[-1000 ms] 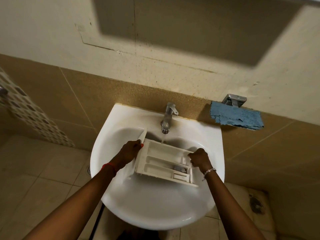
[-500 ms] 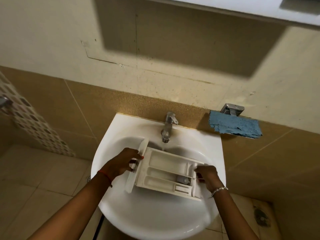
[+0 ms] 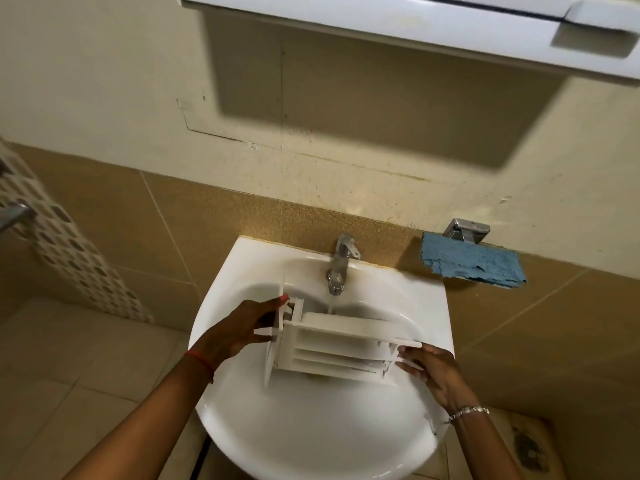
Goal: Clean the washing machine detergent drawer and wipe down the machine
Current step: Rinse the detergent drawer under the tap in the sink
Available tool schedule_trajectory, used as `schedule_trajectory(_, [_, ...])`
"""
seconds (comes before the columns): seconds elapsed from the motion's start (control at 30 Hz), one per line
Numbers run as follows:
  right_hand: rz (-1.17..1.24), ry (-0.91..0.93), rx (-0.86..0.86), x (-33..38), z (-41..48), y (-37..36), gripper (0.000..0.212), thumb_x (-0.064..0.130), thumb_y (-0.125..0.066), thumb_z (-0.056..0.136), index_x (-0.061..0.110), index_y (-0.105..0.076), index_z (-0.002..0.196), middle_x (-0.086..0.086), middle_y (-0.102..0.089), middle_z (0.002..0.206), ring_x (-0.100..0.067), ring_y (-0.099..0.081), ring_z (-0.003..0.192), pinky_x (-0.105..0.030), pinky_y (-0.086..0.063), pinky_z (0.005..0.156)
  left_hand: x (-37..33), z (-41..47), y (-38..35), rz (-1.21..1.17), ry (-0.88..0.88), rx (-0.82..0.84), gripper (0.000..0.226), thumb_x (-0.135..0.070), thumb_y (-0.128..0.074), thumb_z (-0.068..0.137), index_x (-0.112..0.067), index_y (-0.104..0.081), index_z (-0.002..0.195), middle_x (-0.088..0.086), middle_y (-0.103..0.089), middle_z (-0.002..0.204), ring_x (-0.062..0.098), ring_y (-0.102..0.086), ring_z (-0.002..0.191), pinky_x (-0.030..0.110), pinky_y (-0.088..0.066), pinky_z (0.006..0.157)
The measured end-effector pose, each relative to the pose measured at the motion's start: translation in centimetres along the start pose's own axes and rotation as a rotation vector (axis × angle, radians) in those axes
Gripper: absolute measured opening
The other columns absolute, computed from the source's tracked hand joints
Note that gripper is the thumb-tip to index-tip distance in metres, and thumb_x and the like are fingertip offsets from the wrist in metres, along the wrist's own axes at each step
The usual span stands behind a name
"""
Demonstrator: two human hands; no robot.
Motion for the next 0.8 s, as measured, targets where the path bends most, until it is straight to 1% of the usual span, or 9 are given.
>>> schedule_trajectory(0.1, [-0.031, 0.000, -0.018, 0.9, -0.4, 0.4, 0.019, -0.018, -0.052, 0.081, -0.003, -0.063, 0.085, -0.014, -0.069, 0.065, -0.024, -0.067, 0.062, -0.031, -0.057, 0.064, -0.1, 0.0, 0.0, 0.079, -0.005, -0.042, 0.035, -0.025, -0.058, 0.089, -0.001, -0.060, 0.115, 0.013, -0.066, 0.107, 0.027, -0.060, 0.104, 0.032, -0.052, 0.071])
schedule_trajectory(0.23, [0.050, 0.228, -0.163, 6.0, -0.7, 0.5, 0.032, -0.018, -0.049, 0.083, 0.001, -0.065, 0.063, -0.001, -0.065, 0.048, -0.010, -0.060, 0.042, -0.017, -0.052, 0.046, 0.3, -0.3, 0.5, 0.127, 0.012, 0.005, 0.022, -0.023, -0.058, 0.089, -0.009, -0.065, 0.104, 0.008, -0.067, 0.106, 0.021, -0.060, 0.103, 0.033, -0.051, 0.077])
schedule_trajectory(0.33, [0.194, 0.113, -0.069, 7.2, 0.1, -3.6, 0.022, -0.008, -0.045, 0.090, -0.006, -0.058, 0.072, -0.006, -0.062, 0.045, -0.013, -0.060, 0.041, -0.020, -0.053, 0.045, 1.1, -0.3, 1.0, 0.161, 0.046, 0.034, 0.022, -0.023, -0.059, 0.089, -0.011, -0.066, 0.106, 0.007, -0.067, 0.110, 0.019, -0.059, 0.108, 0.034, -0.050, 0.080])
schedule_trajectory(0.4, [0.276, -0.078, 0.065, 5.8, 0.9, -7.7, 0.020, -0.001, -0.041, 0.093, -0.010, -0.054, 0.082, -0.018, -0.064, 0.059, -0.027, -0.066, 0.059, -0.032, -0.059, 0.056, 1.3, -0.4, 1.0, 0.156, 0.059, 0.038, 0.027, -0.023, -0.059, 0.089, -0.009, -0.065, 0.111, 0.009, -0.067, 0.112, 0.019, -0.058, 0.110, 0.033, -0.050, 0.077])
schedule_trajectory(0.43, [0.299, -0.167, 0.119, 4.8, 1.2, -9.6, 0.020, 0.001, -0.038, 0.095, -0.011, -0.053, 0.087, -0.024, -0.063, 0.071, -0.034, -0.064, 0.075, -0.039, -0.058, 0.072, 1.3, -0.5, 0.9, 0.151, 0.061, 0.038, 0.028, -0.023, -0.058, 0.089, -0.008, -0.064, 0.112, 0.009, -0.067, 0.112, 0.019, -0.058, 0.110, 0.032, -0.051, 0.077])
schedule_trajectory(0.5, [0.300, -0.289, 0.141, 3.0, 1.7, -12.2, 0.025, 0.004, -0.034, 0.096, -0.015, -0.051, 0.097, -0.030, -0.056, 0.093, -0.042, -0.052, 0.105, -0.045, -0.044, 0.096, 1.2, -0.6, 0.8, 0.139, 0.073, 0.035, 0.029, -0.024, -0.058, 0.089, -0.007, -0.063, 0.113, 0.008, -0.067, 0.109, 0.018, -0.058, 0.109, 0.033, -0.050, 0.077])
schedule_trajectory(0.6, [0.347, -0.403, 0.127, 0.9, 2.6, -14.6, 0.033, 0.002, -0.026, 0.097, -0.013, -0.043, 0.121, -0.028, -0.049, 0.112, -0.039, -0.041, 0.125, -0.047, -0.034, 0.097, 1.4, -0.6, 0.8, 0.135, 0.103, 0.030, 0.033, -0.028, -0.058, 0.089, -0.009, -0.062, 0.116, 0.005, -0.067, 0.106, 0.015, -0.057, 0.107, 0.038, -0.048, 0.084])
schedule_trajectory(0.73, [0.382, -0.469, 0.138, -0.3, 3.1, -16.7, 0.031, 0.000, -0.023, 0.096, -0.011, -0.051, 0.091, -0.024, -0.051, 0.090, -0.037, -0.048, 0.083, -0.044, -0.036, 0.099, 1.5, -0.7, 0.7, 0.116, 0.146, 0.011, 0.035, -0.028, -0.057, 0.089, -0.009, -0.060, 0.119, 0.003, -0.067, 0.106, 0.014, -0.055, 0.109, 0.042, -0.045, 0.088])
schedule_trajectory(0.8, [0.399, -0.465, 0.148, -0.5, 3.4, -17.4, 0.032, 0.000, -0.023, 0.096, -0.007, -0.051, 0.083, -0.020, -0.051, 0.084, -0.033, -0.048, 0.078, -0.042, -0.042, 0.086, 1.6, -0.6, 0.7, 0.107, 0.168, 0.008, 0.036, -0.028, -0.058, 0.089, -0.009, -0.059, 0.120, 0.001, -0.068, 0.103, 0.013, -0.055, 0.108, 0.042, -0.044, 0.088])
Point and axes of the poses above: each hand's wrist, its own z-axis towards the middle knuckle, its own y-axis out of the back of the hand, x = y × z, the point moved 9 cm from there along z, towards the middle knuckle
